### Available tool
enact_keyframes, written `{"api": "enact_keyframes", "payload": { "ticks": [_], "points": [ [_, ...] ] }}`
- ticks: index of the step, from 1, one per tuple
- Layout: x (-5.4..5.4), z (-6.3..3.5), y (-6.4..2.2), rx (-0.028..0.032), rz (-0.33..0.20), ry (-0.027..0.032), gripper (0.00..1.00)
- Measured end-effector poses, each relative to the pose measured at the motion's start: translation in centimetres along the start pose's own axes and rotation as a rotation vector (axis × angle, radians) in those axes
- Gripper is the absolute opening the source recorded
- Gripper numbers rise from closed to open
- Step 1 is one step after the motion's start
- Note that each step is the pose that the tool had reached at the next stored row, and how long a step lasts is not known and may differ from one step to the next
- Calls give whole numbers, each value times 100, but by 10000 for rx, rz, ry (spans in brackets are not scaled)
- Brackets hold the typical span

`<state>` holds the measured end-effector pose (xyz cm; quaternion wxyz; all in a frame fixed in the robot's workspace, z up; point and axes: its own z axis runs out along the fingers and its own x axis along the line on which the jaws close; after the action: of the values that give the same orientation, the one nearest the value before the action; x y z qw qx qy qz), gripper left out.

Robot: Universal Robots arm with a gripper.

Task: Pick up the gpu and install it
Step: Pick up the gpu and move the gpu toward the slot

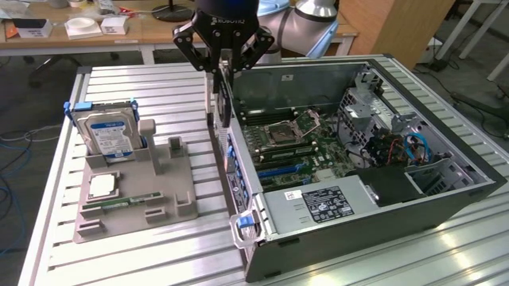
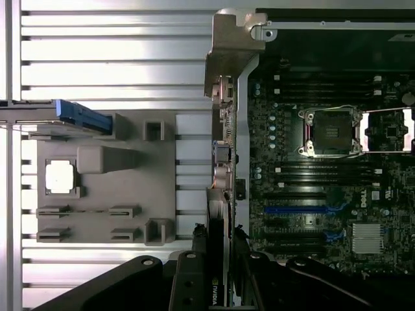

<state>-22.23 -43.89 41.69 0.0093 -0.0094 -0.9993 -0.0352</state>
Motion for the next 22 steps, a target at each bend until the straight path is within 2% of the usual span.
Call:
{"api": "enact_keyframes", "payload": {
  "ticks": [22],
  "points": [
    [-218, -3, 4, 8, 0, -1, 26]
  ]
}}
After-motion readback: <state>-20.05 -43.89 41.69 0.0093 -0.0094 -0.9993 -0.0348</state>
